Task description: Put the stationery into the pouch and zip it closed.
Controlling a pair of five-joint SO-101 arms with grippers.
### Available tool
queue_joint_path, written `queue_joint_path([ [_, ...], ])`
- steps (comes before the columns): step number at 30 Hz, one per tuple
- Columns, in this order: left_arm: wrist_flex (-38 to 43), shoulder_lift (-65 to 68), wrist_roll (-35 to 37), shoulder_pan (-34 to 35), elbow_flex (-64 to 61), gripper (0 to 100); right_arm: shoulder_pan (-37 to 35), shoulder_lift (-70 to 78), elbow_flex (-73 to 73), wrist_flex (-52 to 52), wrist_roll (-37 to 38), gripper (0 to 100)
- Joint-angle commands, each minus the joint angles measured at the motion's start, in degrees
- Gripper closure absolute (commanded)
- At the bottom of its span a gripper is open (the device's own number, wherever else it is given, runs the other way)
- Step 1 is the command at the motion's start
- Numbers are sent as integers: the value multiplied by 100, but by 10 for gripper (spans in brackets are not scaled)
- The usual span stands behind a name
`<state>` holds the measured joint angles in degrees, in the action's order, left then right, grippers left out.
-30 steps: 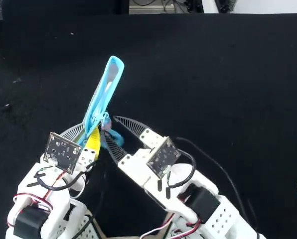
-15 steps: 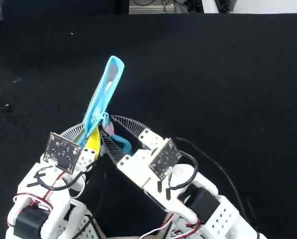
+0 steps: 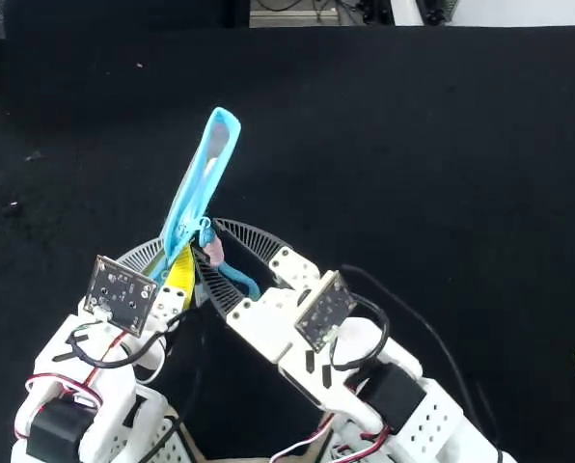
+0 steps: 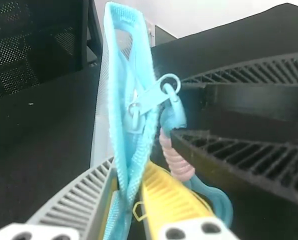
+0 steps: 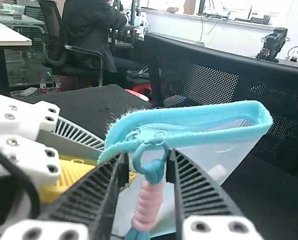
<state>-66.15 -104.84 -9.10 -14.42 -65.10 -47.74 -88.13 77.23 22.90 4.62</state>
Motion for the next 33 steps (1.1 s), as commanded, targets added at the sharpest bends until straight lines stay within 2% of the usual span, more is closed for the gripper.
queue_joint_path([
  [1,53,44,-18,-31,92,970,-18,-75,-418,-141,-35,871],
  [14,44,44,-9,-31,92,970,-26,426,-224,-809,-18,871],
  [30,44,44,-18,-31,92,970,70,690,-400,-765,-35,872],
  [33,44,44,-18,-31,92,970,255,690,-418,-765,-35,909],
])
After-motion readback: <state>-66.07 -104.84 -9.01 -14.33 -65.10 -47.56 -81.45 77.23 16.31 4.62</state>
